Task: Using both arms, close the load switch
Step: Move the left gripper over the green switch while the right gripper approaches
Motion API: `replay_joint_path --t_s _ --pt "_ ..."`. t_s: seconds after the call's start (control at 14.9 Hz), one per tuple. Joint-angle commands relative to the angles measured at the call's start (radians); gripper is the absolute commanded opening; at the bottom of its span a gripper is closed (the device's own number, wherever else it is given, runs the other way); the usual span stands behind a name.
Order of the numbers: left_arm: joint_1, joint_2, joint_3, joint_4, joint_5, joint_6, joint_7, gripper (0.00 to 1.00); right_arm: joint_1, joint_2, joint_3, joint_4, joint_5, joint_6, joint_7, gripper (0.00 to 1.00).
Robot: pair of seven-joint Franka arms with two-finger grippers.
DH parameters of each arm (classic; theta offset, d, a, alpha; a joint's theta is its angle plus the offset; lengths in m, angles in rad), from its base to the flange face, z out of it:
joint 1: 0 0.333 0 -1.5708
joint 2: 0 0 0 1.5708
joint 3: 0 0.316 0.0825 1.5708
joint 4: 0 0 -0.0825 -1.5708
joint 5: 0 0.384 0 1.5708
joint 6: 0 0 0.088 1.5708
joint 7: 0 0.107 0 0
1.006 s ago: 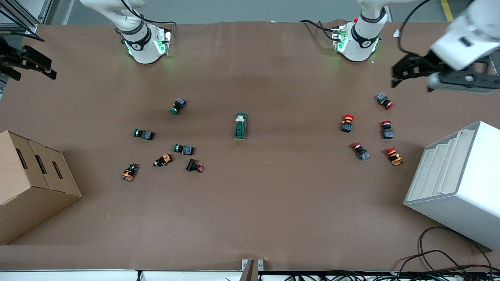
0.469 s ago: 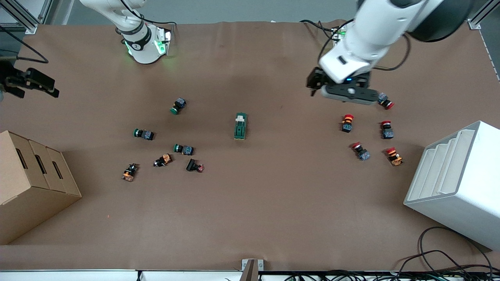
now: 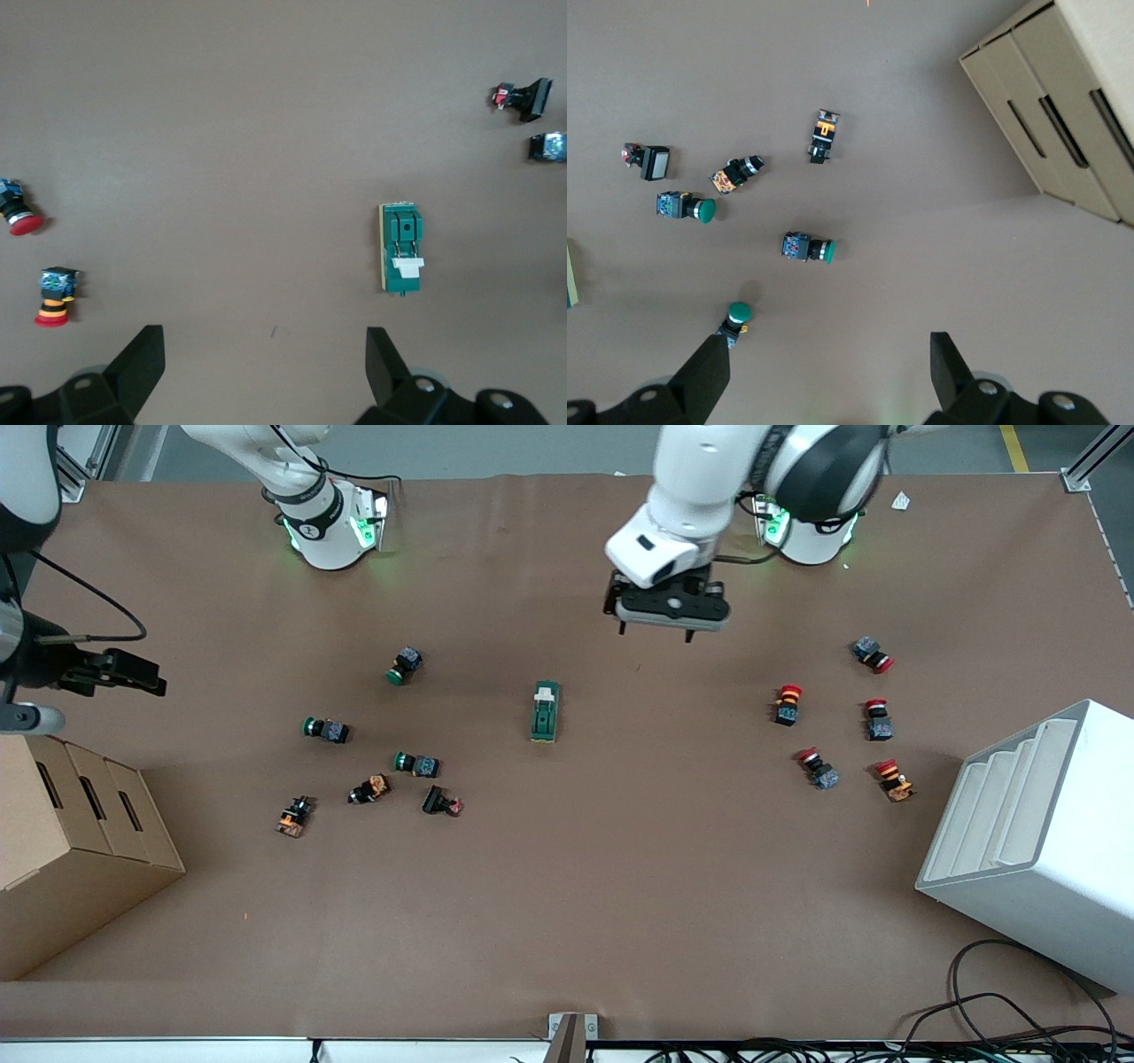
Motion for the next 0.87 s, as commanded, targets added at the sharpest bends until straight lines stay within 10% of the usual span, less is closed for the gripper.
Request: replay_joint_path --t_s 0.0,0.8 --pt "-0.112 0.110 -0.003 -0.014 0.173 0.054 -0.213 1.00 0.043 -0.005 0.008 -0.034 0.058 0.008 0.187 1.00" --pt "-0.431 0.558 0.000 0.030 0.903 0.094 -1.010 0.99 0.428 0.149 0.012 -0.187 0.200 0.365 0.947 1.00"
